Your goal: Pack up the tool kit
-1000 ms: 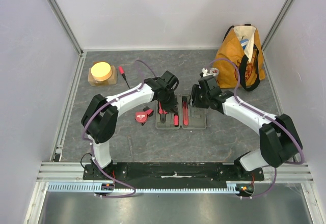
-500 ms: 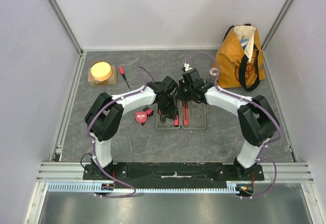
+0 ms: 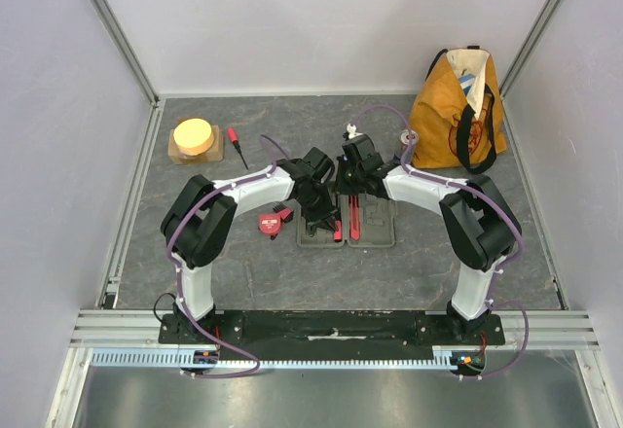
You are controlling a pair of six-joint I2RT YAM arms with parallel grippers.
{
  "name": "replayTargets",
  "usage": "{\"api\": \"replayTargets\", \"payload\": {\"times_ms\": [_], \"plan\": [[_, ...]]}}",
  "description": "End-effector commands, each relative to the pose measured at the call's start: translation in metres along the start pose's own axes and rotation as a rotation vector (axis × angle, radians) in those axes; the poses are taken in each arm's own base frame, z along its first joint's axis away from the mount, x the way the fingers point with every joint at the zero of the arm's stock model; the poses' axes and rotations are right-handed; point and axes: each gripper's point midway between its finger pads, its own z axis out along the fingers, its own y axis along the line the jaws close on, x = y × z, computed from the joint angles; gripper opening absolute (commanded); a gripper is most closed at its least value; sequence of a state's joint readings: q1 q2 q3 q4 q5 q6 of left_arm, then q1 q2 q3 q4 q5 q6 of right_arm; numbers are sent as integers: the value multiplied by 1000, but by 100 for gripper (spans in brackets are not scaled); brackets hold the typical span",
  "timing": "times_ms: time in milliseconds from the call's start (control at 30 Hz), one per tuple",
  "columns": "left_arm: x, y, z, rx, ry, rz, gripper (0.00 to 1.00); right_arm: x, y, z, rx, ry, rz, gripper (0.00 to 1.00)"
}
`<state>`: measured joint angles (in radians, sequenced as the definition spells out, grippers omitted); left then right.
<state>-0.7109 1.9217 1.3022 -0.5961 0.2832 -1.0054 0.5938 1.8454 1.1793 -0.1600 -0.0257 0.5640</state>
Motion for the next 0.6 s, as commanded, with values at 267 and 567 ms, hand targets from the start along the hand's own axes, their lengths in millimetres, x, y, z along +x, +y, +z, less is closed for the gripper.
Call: {"api": "replayTargets", "payload": {"times_ms": [267, 567], "plan": [[2, 10, 4, -13, 21, -57, 11, -6, -13, 17, 76, -46, 8, 3], [3, 14, 7, -29, 28, -62, 10, 4, -31, 23, 176, -39, -19, 0]]}}
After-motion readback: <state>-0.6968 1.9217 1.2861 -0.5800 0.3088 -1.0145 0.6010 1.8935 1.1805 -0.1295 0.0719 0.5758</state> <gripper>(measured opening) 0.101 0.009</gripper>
